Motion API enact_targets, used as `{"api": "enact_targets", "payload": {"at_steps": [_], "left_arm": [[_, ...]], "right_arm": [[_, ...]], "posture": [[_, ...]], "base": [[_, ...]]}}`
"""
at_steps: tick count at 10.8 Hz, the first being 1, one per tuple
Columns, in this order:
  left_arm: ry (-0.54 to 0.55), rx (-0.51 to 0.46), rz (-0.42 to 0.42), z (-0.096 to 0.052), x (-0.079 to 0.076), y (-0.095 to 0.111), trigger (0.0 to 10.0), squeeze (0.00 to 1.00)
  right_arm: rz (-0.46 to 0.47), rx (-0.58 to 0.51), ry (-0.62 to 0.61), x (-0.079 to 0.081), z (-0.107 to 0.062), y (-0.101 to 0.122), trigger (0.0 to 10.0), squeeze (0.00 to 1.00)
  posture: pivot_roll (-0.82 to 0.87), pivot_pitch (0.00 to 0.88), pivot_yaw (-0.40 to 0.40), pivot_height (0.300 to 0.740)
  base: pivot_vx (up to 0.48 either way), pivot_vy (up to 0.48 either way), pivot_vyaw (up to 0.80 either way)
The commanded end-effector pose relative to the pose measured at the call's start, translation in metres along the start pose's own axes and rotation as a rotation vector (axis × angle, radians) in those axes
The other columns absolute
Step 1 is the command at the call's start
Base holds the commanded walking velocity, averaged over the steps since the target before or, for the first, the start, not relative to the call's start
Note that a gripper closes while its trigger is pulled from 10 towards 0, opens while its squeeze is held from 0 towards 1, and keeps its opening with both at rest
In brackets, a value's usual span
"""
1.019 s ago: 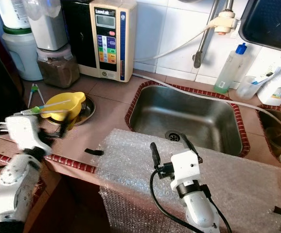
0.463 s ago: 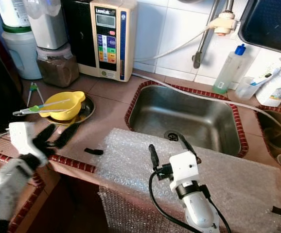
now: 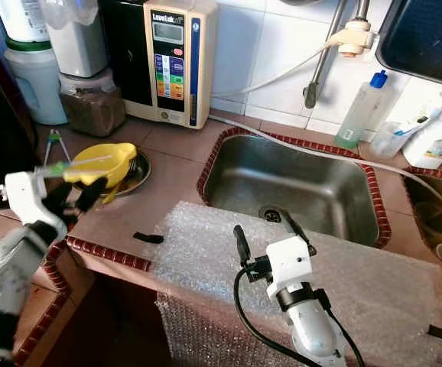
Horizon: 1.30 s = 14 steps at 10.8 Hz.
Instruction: Kitchen organization
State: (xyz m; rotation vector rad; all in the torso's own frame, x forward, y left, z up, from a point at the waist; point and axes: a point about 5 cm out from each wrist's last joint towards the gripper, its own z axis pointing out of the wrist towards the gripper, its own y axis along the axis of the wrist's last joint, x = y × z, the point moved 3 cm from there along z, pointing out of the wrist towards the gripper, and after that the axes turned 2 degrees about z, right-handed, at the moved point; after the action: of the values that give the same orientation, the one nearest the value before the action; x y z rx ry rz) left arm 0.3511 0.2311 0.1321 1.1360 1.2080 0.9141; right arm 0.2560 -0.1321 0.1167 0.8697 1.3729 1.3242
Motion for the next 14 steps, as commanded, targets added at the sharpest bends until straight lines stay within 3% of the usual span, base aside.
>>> {"api": "enact_targets", "payload": {"at_steps": [1,3,4,7,9,11,13,14], "left_arm": [[0.001,-0.027,0.042,0.004,-0.002,0.007,10.0,0.00],[0.010,-0.156,0.251,0.001,-0.017,0.031,10.0,0.00],[0.035,-0.210,0.305,0.000,-0.023,0.036,10.0,0.00],[0.231,-0.126,0.343,0.000,0.000,0.016,10.0,0.07],[0.331,-0.073,0.278,0.002,0.009,0.004,10.0,0.00],[0.317,-0.084,0.234,0.008,0.001,0.005,10.0,0.00],[0.300,-0.050,0.077,0.023,-0.007,0.004,10.0,0.00],[0.287,-0.055,0.060,0.026,-0.009,0.007,10.0,0.00]], "right_arm": [[-0.013,-0.005,0.001,-0.002,-0.001,0.003,10.0,0.00],[-0.020,0.000,0.004,-0.002,-0.002,0.001,10.0,0.00],[-0.026,0.000,0.012,-0.001,-0.001,0.001,10.0,0.00],[0.016,-0.024,0.073,0.005,0.003,0.009,10.0,0.00],[0.070,-0.017,0.132,0.014,0.003,0.013,10.0,0.00],[0.068,-0.007,0.143,0.017,0.000,0.011,10.0,0.00],[0.067,0.010,0.176,0.023,-0.003,0.009,10.0,0.00],[0.051,0.011,0.181,0.022,-0.004,0.009,10.0,0.00]], "posture": [[0.11,0.000,-0.065,0.740],[0.11,0.000,-0.071,0.740],[0.12,0.000,-0.074,0.740],[0.11,0.000,-0.070,0.740],[0.10,0.000,-0.062,0.740],[0.10,0.000,-0.057,0.740],[0.10,0.000,-0.055,0.740],[0.09,0.000,-0.052,0.740]], "base": [[0.000,0.000,0.00],[0.000,0.000,0.00],[0.000,0.000,0.00],[0.000,0.000,0.00],[0.000,0.000,0.00],[0.000,0.000,0.00],[0.000,0.000,0.00],[0.000,0.000,0.00]]}}
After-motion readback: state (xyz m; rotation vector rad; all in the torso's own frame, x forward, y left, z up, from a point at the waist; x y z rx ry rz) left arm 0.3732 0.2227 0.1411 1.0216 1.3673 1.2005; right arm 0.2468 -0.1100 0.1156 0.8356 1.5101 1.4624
